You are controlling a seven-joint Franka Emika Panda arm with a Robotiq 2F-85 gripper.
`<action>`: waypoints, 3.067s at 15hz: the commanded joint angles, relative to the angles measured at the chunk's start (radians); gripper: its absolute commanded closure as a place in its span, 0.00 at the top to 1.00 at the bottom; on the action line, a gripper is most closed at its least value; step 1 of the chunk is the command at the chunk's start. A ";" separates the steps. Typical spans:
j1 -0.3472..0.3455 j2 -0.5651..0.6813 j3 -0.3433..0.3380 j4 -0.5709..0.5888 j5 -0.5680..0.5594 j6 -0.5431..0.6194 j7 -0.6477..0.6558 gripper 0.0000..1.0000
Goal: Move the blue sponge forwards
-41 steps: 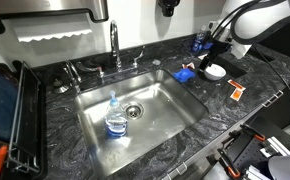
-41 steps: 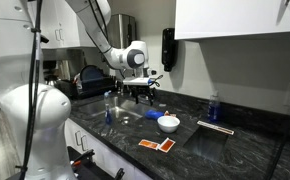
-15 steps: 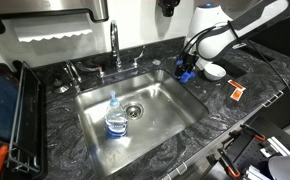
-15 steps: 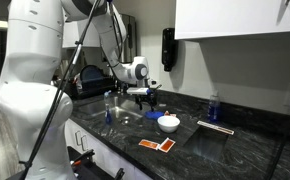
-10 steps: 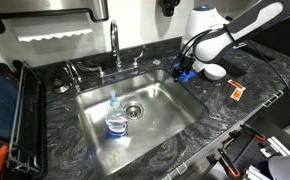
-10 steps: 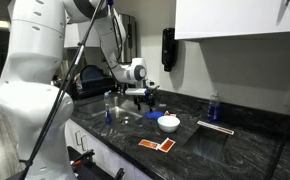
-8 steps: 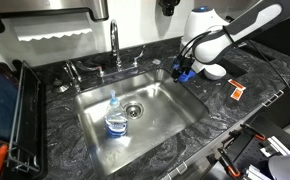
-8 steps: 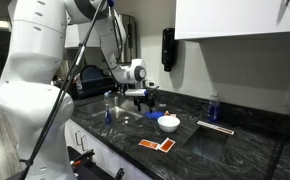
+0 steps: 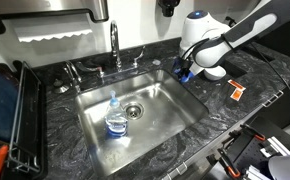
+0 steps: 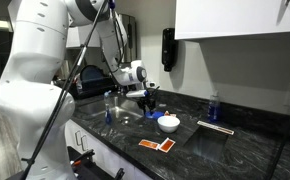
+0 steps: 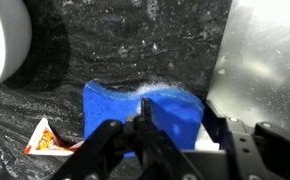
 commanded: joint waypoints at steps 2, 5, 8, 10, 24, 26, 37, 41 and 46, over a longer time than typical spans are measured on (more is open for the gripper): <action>0.023 0.018 -0.022 0.022 -0.045 -0.032 0.051 0.18; 0.034 0.003 -0.024 0.016 -0.068 -0.057 0.065 0.02; 0.044 -0.040 -0.022 0.008 -0.108 -0.124 0.063 0.03; 0.045 -0.074 -0.016 -0.005 -0.143 -0.153 0.045 0.01; -0.074 -0.471 0.023 -0.328 -0.320 0.076 -0.294 0.02; -0.098 -0.524 0.009 -0.403 -0.301 0.141 -0.436 0.02; 0.013 -0.635 -0.302 -0.596 -0.291 0.294 -1.219 0.02; 0.155 -0.638 -0.470 -0.585 -0.292 0.289 -1.466 0.02; 0.386 -0.656 -0.685 -0.582 -0.292 0.258 -1.725 0.02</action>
